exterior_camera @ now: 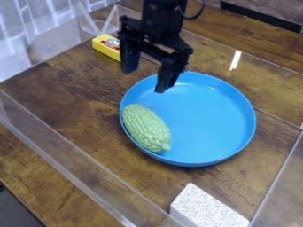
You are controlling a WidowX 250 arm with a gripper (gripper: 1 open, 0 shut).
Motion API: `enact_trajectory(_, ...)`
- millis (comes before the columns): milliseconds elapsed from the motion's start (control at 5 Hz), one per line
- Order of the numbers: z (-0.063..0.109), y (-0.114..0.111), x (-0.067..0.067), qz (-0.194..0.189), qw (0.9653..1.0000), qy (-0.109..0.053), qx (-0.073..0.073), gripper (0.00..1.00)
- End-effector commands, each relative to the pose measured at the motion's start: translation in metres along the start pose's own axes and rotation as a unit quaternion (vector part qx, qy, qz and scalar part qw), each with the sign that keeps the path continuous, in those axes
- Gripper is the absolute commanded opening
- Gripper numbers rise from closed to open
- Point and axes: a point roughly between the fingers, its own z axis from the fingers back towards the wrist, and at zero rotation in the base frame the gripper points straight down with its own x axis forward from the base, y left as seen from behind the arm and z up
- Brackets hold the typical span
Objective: Remove the green object from inside the blue tray and put it on the table
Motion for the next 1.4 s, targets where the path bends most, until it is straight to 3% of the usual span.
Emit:
enact_trajectory(0, 0.014, -0.009, -0.004, -0.006, 0.9992, -0.039, -0.009, 1.0)
enact_trajectory(400, -0.003, -0.016, -0.012, 0.002, 0.9987, -0.042, -0.027, 1.0)
enact_trajectory(1200, -0.028, -0.024, -0.014, 0.016, 0.9976, -0.045, -0.051, 1.0)
